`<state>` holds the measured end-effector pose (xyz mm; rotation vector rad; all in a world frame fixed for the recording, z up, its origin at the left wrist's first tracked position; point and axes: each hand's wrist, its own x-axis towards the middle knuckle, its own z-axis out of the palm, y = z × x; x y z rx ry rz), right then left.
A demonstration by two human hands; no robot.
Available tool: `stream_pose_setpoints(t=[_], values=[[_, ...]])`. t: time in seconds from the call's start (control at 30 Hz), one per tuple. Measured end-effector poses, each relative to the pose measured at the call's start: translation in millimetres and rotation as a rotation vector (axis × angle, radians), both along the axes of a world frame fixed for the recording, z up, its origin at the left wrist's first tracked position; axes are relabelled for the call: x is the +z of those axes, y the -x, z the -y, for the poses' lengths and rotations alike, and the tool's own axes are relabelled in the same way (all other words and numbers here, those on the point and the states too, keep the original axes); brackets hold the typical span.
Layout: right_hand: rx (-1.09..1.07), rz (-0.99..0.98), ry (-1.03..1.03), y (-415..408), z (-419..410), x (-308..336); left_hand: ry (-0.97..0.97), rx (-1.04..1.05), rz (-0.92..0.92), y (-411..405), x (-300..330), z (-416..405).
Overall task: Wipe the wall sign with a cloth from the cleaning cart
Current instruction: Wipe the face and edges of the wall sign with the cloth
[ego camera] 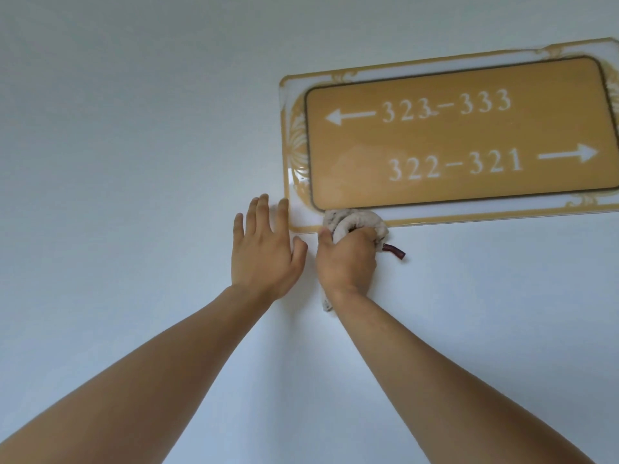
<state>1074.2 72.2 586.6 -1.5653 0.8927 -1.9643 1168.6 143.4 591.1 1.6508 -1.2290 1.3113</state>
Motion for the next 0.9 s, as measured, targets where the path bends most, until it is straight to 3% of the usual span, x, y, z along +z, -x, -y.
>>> stream_pose_setpoints(t=[0.37,0.53,0.63,0.8,0.9], values=[[0.09,-0.026,0.031,-54,-34,-3,0.047,0.036,-0.047,-42,3,-23],[0.217,-0.278,0.158,-64,-39,0,0.16,-0.09,-0.031,-46,18,-26],[0.253,-0.239,0.21,-63,-40,13,0.235,-0.12,-0.01,-50,30,-30],[0.028,-0.149,0.508,-50,-46,47,0.28,-0.154,-0.062,-60,49,-29],[-0.058,-0.149,0.587,-38,-40,87,0.25,-0.113,-0.043,-66,61,-22]])
